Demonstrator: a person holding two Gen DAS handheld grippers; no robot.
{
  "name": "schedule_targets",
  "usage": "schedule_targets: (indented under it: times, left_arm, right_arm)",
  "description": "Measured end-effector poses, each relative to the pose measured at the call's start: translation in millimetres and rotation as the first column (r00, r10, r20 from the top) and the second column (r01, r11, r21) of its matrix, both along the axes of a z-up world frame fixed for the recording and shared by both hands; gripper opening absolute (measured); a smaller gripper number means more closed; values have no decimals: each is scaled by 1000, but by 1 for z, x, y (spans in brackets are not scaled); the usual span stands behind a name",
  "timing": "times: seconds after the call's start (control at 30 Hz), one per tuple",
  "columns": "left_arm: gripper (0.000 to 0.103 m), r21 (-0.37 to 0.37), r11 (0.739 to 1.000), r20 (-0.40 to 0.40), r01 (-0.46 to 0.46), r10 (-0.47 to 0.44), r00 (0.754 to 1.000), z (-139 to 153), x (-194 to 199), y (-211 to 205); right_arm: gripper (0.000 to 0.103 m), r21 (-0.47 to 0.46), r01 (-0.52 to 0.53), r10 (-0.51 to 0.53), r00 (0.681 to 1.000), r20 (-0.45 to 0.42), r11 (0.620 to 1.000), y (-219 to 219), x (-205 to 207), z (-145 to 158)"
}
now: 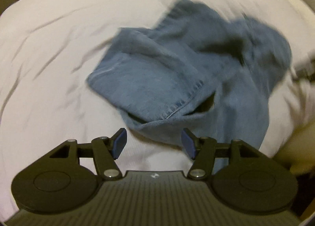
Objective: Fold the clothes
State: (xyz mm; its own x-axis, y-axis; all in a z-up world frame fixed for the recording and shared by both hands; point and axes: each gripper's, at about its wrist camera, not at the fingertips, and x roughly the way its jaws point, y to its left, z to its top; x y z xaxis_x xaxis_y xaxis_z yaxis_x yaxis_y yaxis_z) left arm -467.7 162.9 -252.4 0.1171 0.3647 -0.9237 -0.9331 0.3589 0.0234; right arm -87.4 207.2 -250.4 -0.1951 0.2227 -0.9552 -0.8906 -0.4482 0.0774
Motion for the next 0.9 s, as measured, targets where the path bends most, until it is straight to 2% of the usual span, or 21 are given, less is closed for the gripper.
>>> schedule_targets:
  times: [0.07,0.13,0.2,0.23,0.3,0.33,0.37,0.4,0.43,0.5,0.53,0.57,0.63,0.7,0.77,0.83,0.9]
  left_arm:
    - [60,-14,989,-62,150,-150,987,-10,10,5]
    - [66,-28,954,-128,298,-299,946,-20,20,8]
    - [68,-31,898,-190,438,-436,880,-27,29,2]
    - [68,-37,865,-219,500,-495,841,-33,33,-1]
    - [61,-58,793,-281,606,-596,752,-49,39,-8]
    - [40,-81,760,-321,644,-632,705,-58,41,-12]
    - [12,-111,731,-365,673,-660,656,-69,43,-16]
    - [6,-117,732,-392,671,-655,646,-73,42,-18]
    - [7,-106,750,-410,652,-631,659,-74,40,-18]
    - [7,-85,785,-445,613,-581,682,-77,36,-18]
    - [7,-56,813,-459,579,-536,708,-72,34,-13]
    - [7,-17,845,-470,534,-478,742,-64,31,-6]
    - [8,51,883,-498,466,-382,779,-52,21,14]
    - [8,122,897,-543,425,-298,785,-36,9,35]
    - [8,201,900,-573,387,-212,791,-5,-4,45]
    - [8,280,894,-596,350,-124,794,26,-17,56]
    - [7,358,880,-610,313,-34,792,57,-30,66]
  right_arm:
    - [61,8,-118,118,993,-23,993,6,-21,-2]
    - [62,22,-236,236,972,9,971,13,-41,-9]
    - [62,13,-338,336,940,56,941,22,-54,-23]
    - [62,4,-372,371,926,74,928,27,-57,-32]
    - [62,-25,-417,418,905,84,908,34,-61,-47]
    - [61,-41,-439,441,894,86,898,36,-63,-54]
    - [47,-52,-453,456,885,91,890,37,-65,-58]
    - [21,-59,-465,468,878,97,883,35,-67,-61]
    - [2,-66,-476,480,871,103,877,34,-69,-64]
    - [0,-39,-472,473,871,132,881,30,-73,-61]
    - [0,-5,-458,453,879,149,889,28,-75,-56]
    - [0,40,-427,416,896,157,904,31,-76,-48]
    - [0,137,-345,323,933,159,929,42,-78,-30]
    - [0,235,-280,245,955,169,931,61,-87,-9]
    - [0,341,-165,106,977,183,926,83,-98,14]
    - [0,465,-89,7,985,175,881,103,-105,47]
    - [0,597,2,-91,989,120,802,112,-106,92]
